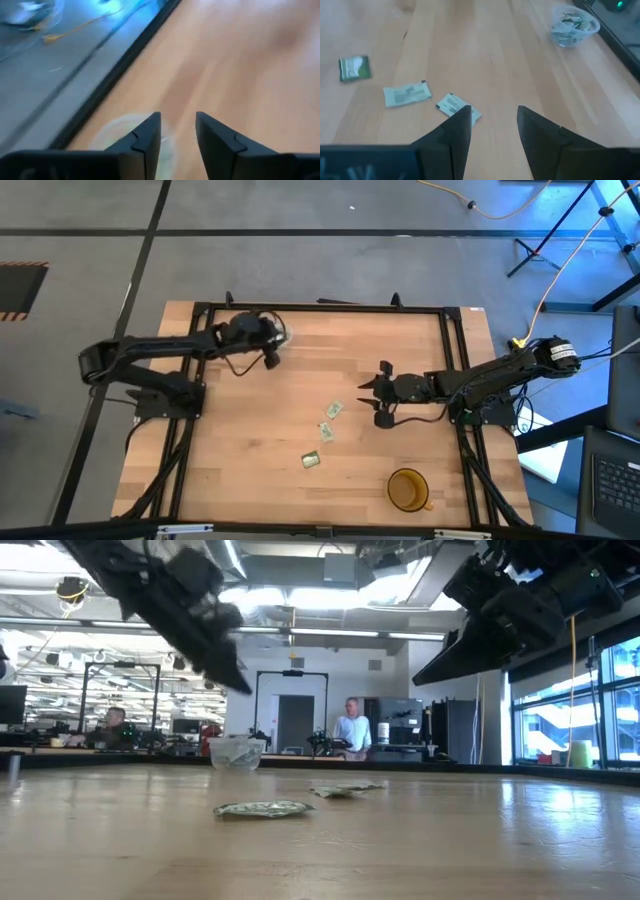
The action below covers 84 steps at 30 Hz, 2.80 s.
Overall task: Pick and place Stevia / Truvia into bins
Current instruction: Put the stevia packet into the transparent container
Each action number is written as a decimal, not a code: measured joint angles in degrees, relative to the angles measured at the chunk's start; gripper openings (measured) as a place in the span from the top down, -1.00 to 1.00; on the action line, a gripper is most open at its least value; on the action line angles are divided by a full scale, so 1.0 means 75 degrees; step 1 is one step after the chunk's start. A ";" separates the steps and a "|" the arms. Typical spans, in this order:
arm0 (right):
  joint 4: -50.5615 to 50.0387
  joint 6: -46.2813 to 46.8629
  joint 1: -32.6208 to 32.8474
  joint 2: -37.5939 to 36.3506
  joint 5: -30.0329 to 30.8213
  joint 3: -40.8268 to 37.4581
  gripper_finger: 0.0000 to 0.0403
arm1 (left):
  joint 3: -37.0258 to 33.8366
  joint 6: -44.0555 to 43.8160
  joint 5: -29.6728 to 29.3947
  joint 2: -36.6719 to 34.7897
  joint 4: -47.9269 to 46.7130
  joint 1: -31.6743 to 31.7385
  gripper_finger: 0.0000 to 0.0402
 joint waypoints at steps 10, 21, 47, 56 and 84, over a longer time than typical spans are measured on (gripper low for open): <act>0.0266 0.0805 -0.0048 0.0162 -0.0022 0.0339 0.19 | -0.1331 -0.1907 0.3216 -0.0725 0.3496 -0.1250 0.48; -0.2060 0.1624 -0.0443 0.2704 -0.0851 0.2724 0.19 | -0.2961 -0.2181 0.2020 -0.0717 0.7448 -0.2829 0.50; -0.3769 0.2406 -0.0458 0.4829 -0.0856 0.4103 0.44 | -0.2961 -0.1758 0.1963 -0.0717 0.7033 -0.3526 0.51; -0.3607 0.2199 -0.0446 0.5299 -0.0793 0.4151 0.62 | -0.2961 -0.1758 0.1966 -0.0717 0.6984 -0.3526 0.51; -0.3766 0.1754 -0.0454 0.5333 -0.0675 0.4316 0.99 | -0.2958 -0.1377 0.1445 -0.0680 0.6306 -0.3526 0.51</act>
